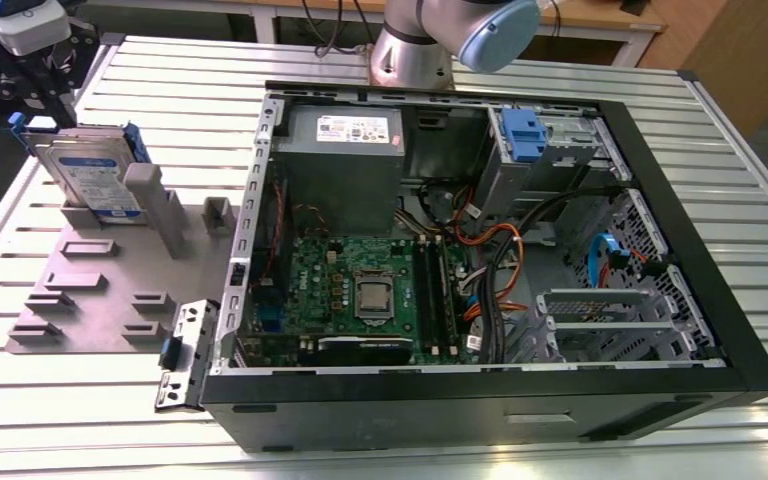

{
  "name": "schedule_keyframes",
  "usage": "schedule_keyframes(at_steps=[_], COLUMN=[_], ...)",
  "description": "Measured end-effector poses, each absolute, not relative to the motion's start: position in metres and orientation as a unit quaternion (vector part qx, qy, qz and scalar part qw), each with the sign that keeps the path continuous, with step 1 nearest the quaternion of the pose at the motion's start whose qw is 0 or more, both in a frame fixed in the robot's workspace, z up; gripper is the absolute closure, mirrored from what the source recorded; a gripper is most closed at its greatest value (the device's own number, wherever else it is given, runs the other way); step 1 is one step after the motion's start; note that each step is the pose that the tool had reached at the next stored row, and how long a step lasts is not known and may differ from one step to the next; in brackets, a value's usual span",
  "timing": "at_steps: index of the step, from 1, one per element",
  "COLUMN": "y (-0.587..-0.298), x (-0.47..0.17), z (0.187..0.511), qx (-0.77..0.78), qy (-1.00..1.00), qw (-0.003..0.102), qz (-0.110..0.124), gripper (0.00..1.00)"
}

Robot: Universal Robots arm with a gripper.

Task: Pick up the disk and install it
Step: 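Pick up the disk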

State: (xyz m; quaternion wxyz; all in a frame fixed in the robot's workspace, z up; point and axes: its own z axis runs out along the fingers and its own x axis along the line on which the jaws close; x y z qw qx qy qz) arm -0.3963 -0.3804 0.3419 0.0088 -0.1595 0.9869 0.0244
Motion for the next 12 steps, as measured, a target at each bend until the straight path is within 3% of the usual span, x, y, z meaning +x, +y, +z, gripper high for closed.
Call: schedule_keyframes(at_steps=[12], y=[-0.3804], x=[-0.3963], z=[0.342], qx=[-0.165], qy=[0.986], qw=[0.009], qz=[0.024], gripper=[0.89])
